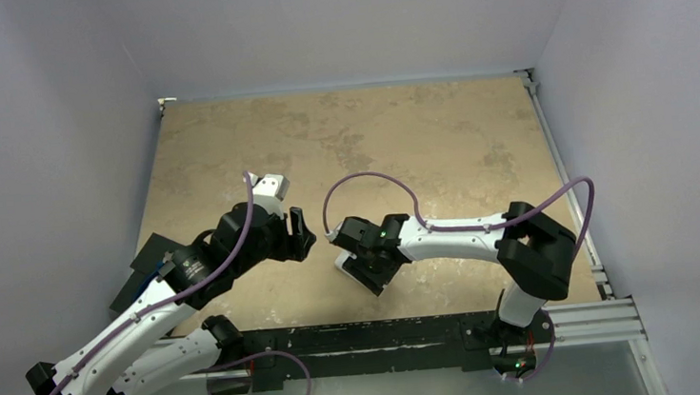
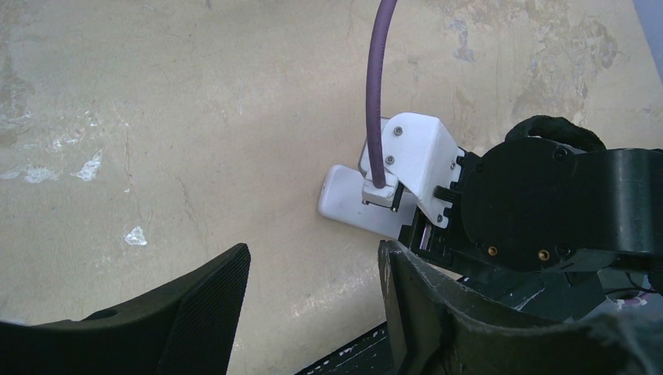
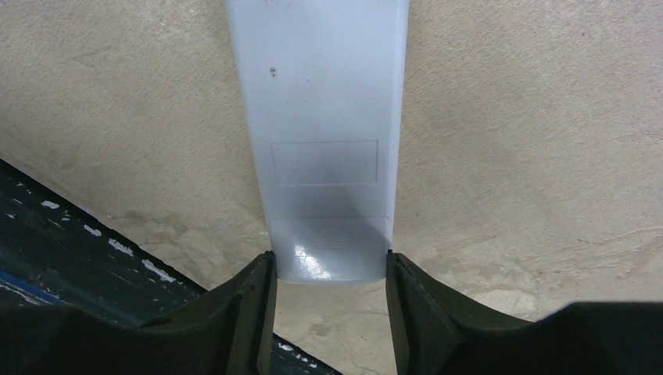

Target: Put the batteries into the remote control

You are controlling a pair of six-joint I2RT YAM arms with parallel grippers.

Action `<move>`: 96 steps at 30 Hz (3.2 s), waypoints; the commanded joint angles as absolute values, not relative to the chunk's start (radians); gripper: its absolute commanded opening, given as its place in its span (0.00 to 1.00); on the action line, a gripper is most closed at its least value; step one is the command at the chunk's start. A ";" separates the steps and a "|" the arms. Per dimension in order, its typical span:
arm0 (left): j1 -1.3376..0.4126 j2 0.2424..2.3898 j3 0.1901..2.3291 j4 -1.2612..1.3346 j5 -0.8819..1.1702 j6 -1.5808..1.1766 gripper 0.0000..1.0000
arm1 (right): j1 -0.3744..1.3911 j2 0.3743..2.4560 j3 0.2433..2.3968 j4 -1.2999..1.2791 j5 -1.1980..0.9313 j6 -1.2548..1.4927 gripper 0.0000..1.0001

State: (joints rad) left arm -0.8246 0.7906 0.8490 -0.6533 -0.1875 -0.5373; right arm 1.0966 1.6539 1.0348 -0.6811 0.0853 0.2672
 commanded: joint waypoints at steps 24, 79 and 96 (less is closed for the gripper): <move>-0.817 0.790 0.858 -0.631 -0.193 -0.522 0.62 | 1.086 1.650 1.072 -0.646 0.126 0.264 0.99; -0.818 1.211 0.697 -0.225 -0.039 -0.664 0.59 | 1.083 1.085 0.629 -0.399 0.293 0.896 0.67; -0.818 1.422 0.635 -0.038 0.038 -0.684 0.59 | 1.084 1.103 0.582 -0.355 0.310 0.936 0.62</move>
